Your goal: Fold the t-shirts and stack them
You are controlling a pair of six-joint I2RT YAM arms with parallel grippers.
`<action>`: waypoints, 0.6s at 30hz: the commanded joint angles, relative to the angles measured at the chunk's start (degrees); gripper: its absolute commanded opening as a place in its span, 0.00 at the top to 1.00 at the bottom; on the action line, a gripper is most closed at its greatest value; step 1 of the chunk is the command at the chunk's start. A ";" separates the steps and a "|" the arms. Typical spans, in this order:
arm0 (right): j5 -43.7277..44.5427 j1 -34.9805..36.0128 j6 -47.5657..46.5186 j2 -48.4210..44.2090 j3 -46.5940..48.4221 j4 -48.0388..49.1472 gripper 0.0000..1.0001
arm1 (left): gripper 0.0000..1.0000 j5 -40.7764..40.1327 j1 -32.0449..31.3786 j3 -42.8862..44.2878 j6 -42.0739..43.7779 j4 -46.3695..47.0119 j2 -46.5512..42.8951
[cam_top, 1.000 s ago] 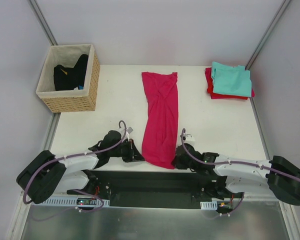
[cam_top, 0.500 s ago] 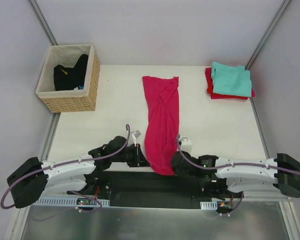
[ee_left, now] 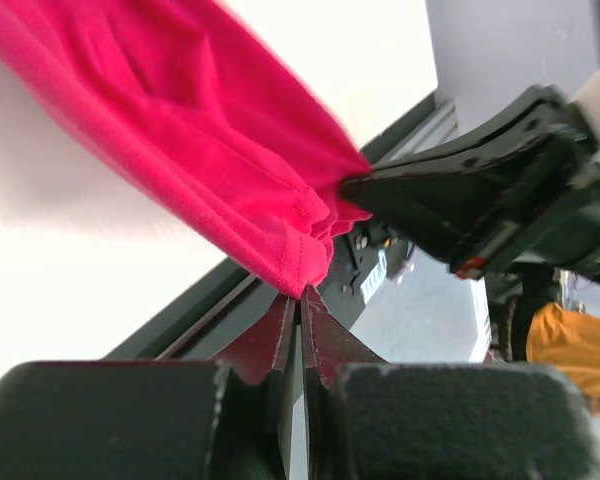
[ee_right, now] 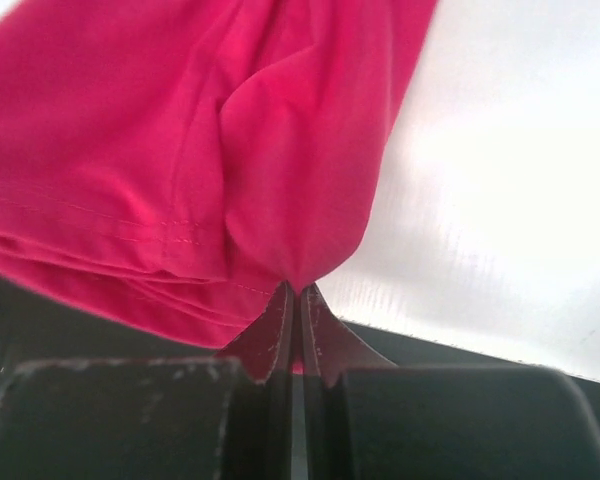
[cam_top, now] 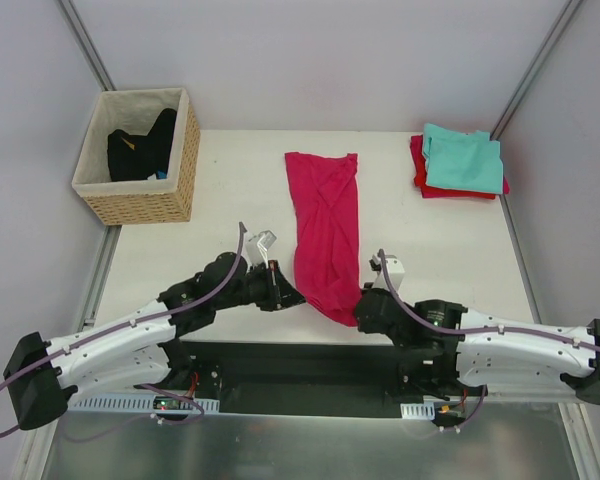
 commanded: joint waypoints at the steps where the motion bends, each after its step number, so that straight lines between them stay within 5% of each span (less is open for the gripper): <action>1: 2.84 -2.87 -2.89 -0.88 2.97 -2.70 0.99 | 1.00 -4.40 -0.54 5.80 4.65 -3.66 0.34; 18: -12.62 -28.01 -18.71 7.81 8.86 7.66 0.99 | 1.00 -6.34 3.06 13.10 8.08 -5.68 11.76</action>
